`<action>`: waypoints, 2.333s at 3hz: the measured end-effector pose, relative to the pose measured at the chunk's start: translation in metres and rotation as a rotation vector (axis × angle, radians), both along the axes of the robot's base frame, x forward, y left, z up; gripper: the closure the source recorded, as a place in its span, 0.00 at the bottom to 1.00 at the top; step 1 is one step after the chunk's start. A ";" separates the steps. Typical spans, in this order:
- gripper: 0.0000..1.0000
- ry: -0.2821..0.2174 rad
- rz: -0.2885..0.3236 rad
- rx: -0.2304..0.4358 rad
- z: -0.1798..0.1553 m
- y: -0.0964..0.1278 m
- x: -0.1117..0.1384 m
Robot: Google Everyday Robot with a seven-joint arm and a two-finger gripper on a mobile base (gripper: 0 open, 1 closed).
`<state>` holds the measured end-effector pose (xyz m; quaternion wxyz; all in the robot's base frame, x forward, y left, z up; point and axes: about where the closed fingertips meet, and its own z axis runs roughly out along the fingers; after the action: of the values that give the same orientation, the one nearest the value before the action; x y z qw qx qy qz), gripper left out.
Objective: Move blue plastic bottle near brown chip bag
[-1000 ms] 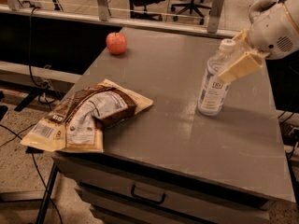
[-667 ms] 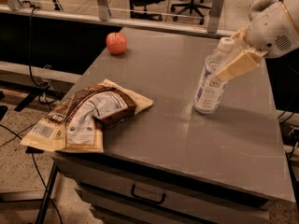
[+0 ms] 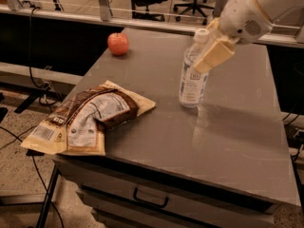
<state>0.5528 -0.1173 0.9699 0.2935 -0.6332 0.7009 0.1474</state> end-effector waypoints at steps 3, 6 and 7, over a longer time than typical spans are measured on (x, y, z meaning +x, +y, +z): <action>1.00 0.069 0.077 -0.026 -0.023 0.056 0.026; 1.00 -0.079 0.143 0.165 0.022 0.087 0.014; 1.00 -0.098 0.126 0.241 0.028 0.080 0.013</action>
Offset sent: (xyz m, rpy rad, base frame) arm 0.0424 0.0954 -0.0502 -0.0264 0.1287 0.1377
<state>0.5655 -0.0369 0.9980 0.3916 -0.6426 0.6216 0.2174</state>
